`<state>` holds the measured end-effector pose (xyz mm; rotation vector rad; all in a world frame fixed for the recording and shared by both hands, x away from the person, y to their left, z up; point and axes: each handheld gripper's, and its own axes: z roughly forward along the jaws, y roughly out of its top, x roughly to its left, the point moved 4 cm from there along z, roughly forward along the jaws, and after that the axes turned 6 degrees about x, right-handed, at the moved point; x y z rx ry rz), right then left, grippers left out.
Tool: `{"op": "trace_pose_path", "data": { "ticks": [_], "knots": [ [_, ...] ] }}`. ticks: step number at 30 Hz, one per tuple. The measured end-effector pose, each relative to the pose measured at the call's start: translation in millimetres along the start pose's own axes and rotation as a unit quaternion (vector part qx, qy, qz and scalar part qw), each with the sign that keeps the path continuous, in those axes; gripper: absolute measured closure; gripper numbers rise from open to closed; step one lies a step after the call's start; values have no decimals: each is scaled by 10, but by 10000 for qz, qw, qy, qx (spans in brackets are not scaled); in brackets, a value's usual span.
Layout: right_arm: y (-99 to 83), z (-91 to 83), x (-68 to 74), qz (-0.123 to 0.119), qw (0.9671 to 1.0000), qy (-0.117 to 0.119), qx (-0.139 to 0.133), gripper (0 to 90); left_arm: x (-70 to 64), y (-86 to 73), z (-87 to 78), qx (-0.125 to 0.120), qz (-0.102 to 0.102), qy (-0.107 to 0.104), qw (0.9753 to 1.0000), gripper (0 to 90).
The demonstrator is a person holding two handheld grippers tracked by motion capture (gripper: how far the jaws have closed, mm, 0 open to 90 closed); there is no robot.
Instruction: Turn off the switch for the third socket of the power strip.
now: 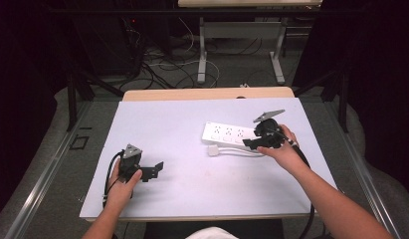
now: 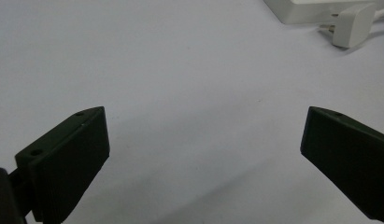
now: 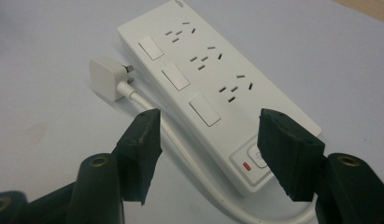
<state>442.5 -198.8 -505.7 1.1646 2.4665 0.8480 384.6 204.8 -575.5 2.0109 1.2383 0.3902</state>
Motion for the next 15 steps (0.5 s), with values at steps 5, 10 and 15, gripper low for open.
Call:
{"op": "trace_pose_path", "data": {
  "ticks": [5,10,15],
  "knots": [
    [57,20,29,-35,10000,37,81,419,0,0,0,2,0,-3,10000,13],
    [122,55,71,-145,9998,52,130,438,2,1,-1,-6,7,2,10000,13],
    [218,98,130,-210,9997,82,129,446,-1,0,0,-13,-26,-11,10000,13]
  ]
}}
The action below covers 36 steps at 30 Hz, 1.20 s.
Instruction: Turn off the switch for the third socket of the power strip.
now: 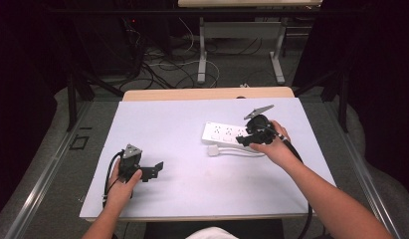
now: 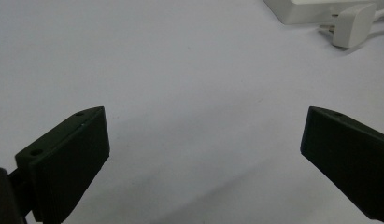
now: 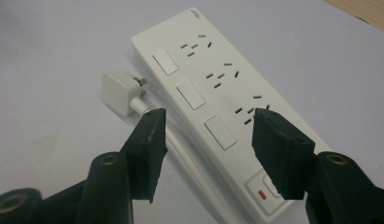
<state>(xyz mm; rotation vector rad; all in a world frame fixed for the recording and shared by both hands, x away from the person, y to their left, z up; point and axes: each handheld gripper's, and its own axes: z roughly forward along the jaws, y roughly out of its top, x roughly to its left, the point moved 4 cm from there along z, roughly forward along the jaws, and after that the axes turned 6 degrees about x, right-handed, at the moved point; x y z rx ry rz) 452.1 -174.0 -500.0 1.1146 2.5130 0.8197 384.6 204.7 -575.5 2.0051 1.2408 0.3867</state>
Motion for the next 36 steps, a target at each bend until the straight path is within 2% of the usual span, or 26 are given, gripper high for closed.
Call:
{"op": "trace_pose_path", "data": {
  "ticks": [1,11,18,21,36],
  "knots": [
    [13,2,17,90,10000,-24,20,449,1,-1,-2,19,-4,-11,10000,13],
    [172,92,115,-4,9999,97,57,479,1,-1,-2,5,-11,-1,10000,13],
    [236,178,153,34,9999,160,44,501,10,-3,-10,18,17,22,10000,13],
    [262,207,167,35,9998,178,122,515,18,-2,-13,24,48,44,10000,13],
    [432,405,255,67,9997,245,64,556,26,-3,-12,-14,-53,44,10000,13]
  ]
}}
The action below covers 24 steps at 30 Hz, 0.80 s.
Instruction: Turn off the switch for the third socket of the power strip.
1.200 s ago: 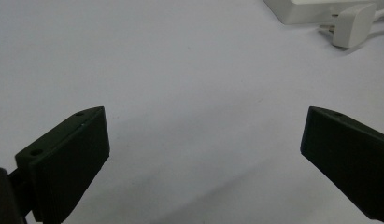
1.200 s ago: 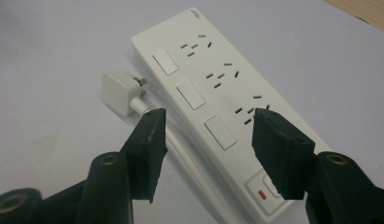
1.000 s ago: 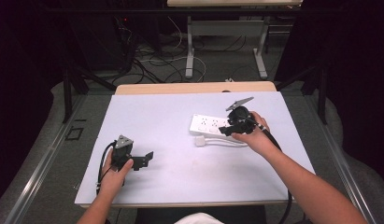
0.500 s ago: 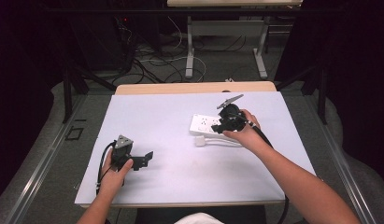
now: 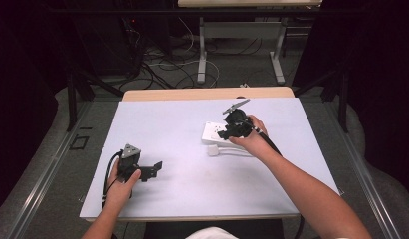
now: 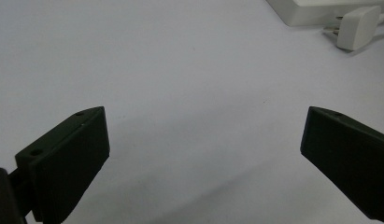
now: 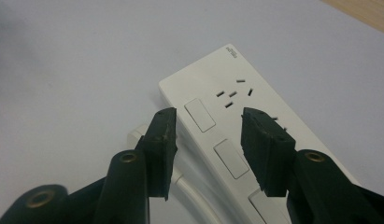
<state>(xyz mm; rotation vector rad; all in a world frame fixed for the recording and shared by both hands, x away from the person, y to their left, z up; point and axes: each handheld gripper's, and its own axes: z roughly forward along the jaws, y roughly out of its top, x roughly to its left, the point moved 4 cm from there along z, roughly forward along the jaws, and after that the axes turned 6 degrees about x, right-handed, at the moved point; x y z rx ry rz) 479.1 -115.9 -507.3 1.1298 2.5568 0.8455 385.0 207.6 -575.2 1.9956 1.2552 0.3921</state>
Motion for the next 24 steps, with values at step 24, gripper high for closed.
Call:
{"op": "trace_pose_path", "data": {
  "ticks": [24],
  "knots": [
    [170,295,111,302,9993,234,-20,688,17,-15,-4,11,-23,-11,10000,13]
  ]
}}
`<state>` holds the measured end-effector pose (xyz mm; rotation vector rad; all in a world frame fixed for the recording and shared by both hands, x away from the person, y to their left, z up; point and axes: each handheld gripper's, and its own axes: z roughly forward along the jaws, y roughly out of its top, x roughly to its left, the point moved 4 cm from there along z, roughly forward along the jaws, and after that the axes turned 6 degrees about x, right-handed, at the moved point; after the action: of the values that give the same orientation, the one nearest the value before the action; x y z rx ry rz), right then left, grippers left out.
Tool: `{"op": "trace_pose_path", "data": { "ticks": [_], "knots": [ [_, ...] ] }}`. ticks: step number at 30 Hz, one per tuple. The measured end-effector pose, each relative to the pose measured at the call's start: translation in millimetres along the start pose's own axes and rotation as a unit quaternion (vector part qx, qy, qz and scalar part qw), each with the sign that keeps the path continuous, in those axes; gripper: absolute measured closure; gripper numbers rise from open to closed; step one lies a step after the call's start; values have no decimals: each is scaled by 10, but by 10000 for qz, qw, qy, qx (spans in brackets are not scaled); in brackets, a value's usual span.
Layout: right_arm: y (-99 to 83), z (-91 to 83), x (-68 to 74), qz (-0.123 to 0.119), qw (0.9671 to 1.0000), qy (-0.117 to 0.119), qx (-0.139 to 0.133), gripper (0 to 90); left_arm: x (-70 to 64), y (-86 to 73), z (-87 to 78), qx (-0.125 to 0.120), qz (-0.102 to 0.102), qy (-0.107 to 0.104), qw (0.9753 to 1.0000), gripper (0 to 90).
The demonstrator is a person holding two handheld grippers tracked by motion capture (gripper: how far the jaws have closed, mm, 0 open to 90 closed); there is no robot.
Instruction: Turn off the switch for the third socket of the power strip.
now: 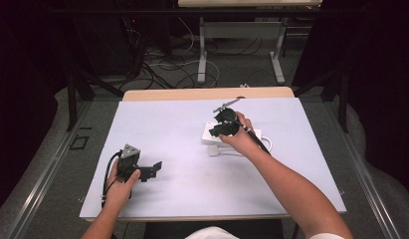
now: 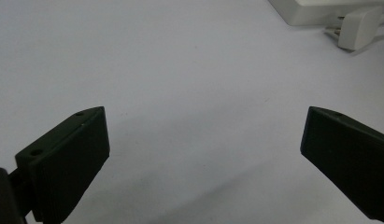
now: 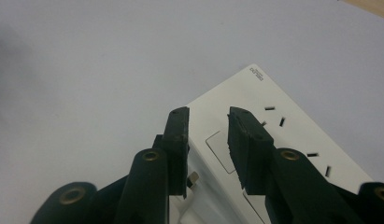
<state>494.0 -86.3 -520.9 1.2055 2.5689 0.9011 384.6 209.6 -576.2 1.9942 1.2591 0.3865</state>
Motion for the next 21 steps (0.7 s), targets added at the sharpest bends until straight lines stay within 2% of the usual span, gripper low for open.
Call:
{"op": "trace_pose_path", "data": {
  "ticks": [1,2,3,4,5,7,9,10,11,12,13,15,16,17,18,19,21],
  "knots": [
    [9,22,-9,-95,9999,-18,-29,689,-2,0,0,-6,-1,-1,10000,13],
    [15,41,5,-18,10000,-35,-6,689,-3,0,0,-11,2,0,10000,13],
    [16,64,1,-92,9999,7,-67,690,-3,-1,0,-12,0,-1,10000,13],
    [18,73,1,-77,9999,-59,55,693,-2,-2,-1,-7,2,4,10000,13],
    [20,83,12,13,9999,-66,82,701,-1,-2,-1,-5,0,3,10000,13],
    [28,110,9,36,9999,-83,117,718,1,-3,-2,-5,-9,0,10000,13],
    [37,144,4,61,9999,-77,34,737,3,-5,-9,46,2,-27,10000,13],
    [31,144,8,169,9994,-131,278,751,3,-5,-8,43,5,-26,10000,13],
    [31,144,8,169,9994,-131,278,751,1,-3,-1,-7,-4,-2,10000,13],
    [37,173,1,186,9996,-113,159,757,0,-4,-1,-3,-4,-2,10000,13],
    [32,160,8,307,9986,-157,404,761,0,-4,-1,0,-1,-5,10000,13],
    [39,207,0,312,9993,-121,190,769,0,-4,0,2,0,-6,10000,13],
    [39,219,1,333,9992,-133,201,776,0,-4,0,3,0,-7,10000,13],
    [36,208,2,334,9986,-174,374,782,0,-3,0,1,1,-6,10000,13],
    [34,222,-1,353,9983,-196,409,787,1,-3,0,0,1,-5,10000,13],
    [40,242,0,369,9987,-170,299,792,1,-3,1,0,-2,-6,10000,13],
    [36,263,-6,351,9988,-164,297,806,3,-3,1,3,-4,-5,10000,13]
  ]
}}
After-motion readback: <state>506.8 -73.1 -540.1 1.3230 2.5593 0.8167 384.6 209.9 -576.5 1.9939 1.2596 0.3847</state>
